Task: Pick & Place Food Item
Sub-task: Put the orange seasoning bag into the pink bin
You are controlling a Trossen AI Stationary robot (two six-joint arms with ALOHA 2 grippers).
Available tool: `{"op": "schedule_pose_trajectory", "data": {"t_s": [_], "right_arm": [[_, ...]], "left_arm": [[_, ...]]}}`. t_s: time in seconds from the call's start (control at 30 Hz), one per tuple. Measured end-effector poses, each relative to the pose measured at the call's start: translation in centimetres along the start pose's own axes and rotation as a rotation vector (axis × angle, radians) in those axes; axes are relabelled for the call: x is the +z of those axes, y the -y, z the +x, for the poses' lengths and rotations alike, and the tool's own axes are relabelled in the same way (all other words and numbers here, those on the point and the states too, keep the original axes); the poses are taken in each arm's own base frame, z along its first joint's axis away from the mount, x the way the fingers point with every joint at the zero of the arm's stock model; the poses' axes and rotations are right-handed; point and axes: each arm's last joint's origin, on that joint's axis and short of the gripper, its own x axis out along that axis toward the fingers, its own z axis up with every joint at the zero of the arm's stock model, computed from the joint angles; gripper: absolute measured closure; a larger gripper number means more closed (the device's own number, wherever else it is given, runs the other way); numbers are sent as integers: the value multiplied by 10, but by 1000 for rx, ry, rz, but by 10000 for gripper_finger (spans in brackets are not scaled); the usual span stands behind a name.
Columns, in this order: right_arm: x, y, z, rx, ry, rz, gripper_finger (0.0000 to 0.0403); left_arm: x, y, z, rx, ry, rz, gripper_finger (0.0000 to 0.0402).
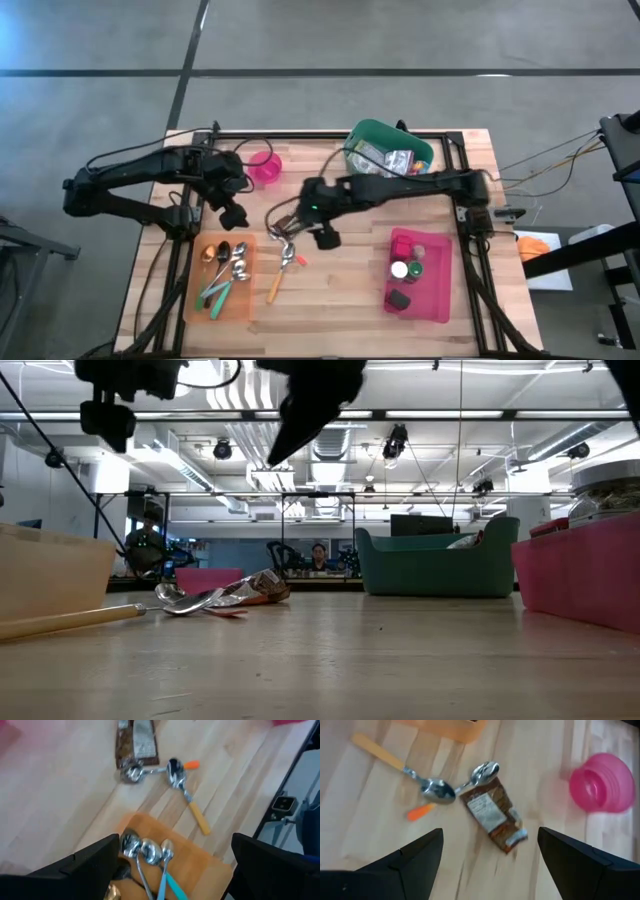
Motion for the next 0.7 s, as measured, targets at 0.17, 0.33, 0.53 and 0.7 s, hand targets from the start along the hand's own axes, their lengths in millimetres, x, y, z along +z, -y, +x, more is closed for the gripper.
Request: {"op": "schedule_pose_trajectory", "data": {"t_s": [0.17, 0.33, 0.53, 0.7], "right_arm": [[14, 15, 35, 10, -22, -48, 81], [10, 31, 68, 77, -88, -72, 81], [-1, 48, 100, 85, -145, -105, 81], [-16, 64, 113, 81, -178, -99, 81]], "left_arm": [[-8, -7, 8, 10, -40, -13, 12], [-14, -10, 7, 23, -70, 3, 12], [-21, -12, 2, 17, -59, 10, 13], [-29, -15, -3, 13, -52, 11, 13]]}}
